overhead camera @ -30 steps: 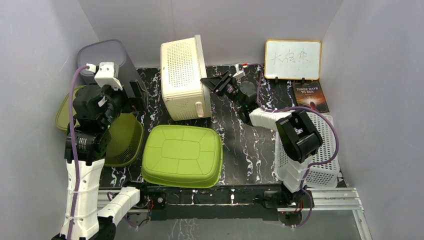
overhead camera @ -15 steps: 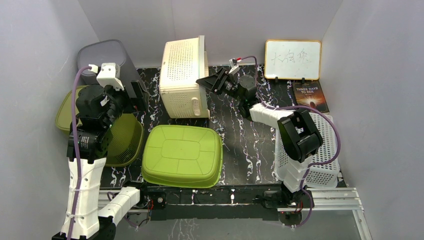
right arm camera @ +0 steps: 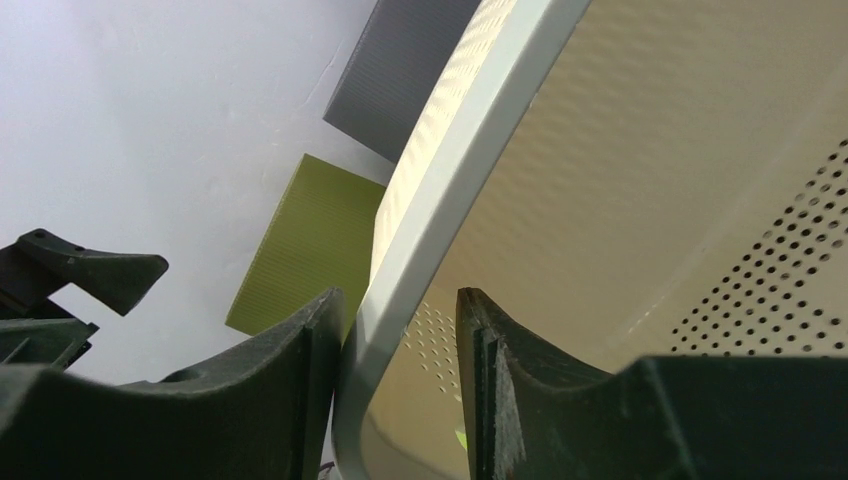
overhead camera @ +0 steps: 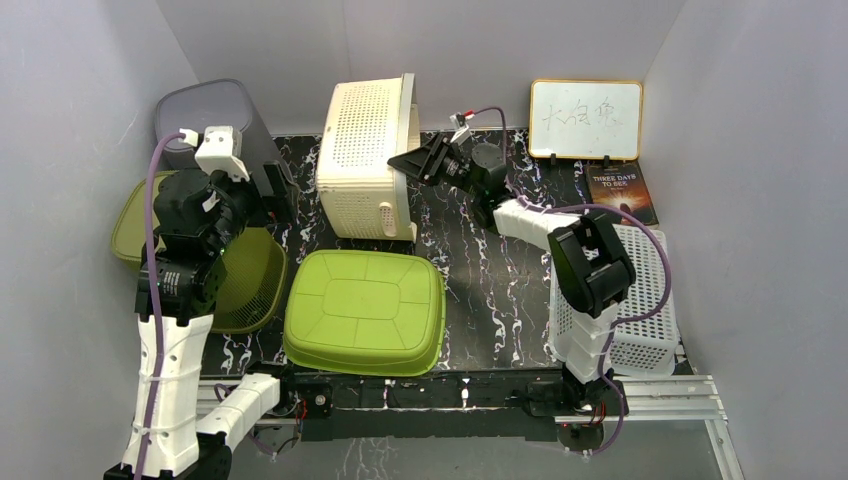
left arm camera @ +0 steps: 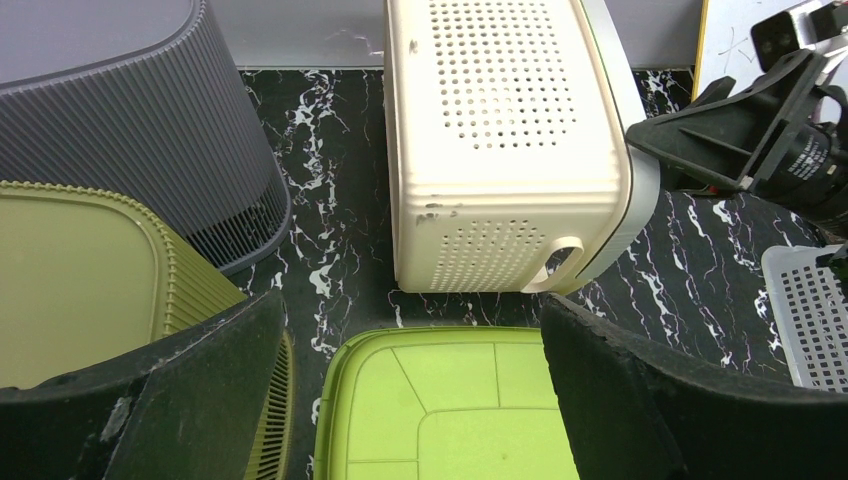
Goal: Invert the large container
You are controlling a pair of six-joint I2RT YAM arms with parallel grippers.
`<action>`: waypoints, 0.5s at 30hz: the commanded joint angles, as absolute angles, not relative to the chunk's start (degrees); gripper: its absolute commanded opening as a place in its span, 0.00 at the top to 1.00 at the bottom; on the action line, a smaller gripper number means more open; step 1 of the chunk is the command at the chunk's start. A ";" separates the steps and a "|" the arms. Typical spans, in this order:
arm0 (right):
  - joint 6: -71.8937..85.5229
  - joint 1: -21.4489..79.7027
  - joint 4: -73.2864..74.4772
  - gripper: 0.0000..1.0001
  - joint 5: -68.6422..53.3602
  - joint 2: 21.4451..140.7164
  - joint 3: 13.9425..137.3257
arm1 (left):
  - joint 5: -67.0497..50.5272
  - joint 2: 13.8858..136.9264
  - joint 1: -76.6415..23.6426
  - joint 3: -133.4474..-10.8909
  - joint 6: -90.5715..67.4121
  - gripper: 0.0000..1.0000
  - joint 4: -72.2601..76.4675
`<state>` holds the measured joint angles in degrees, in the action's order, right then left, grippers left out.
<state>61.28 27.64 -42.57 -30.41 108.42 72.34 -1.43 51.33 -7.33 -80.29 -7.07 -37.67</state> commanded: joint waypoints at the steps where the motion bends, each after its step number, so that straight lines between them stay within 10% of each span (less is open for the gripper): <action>1: 64.54 27.40 -47.88 0.61 -32.91 112.26 74.58 | -2.20 51.38 -7.47 -79.92 -7.08 0.02 -36.85; 9: 67.35 27.38 -51.75 0.68 -33.97 114.59 74.81 | -1.94 51.45 -7.46 -79.54 -6.86 0.02 -36.84; 15: 77.14 26.97 -69.94 1.00 -34.62 116.95 70.83 | -1.86 51.44 -7.45 -79.02 -6.94 0.02 -36.39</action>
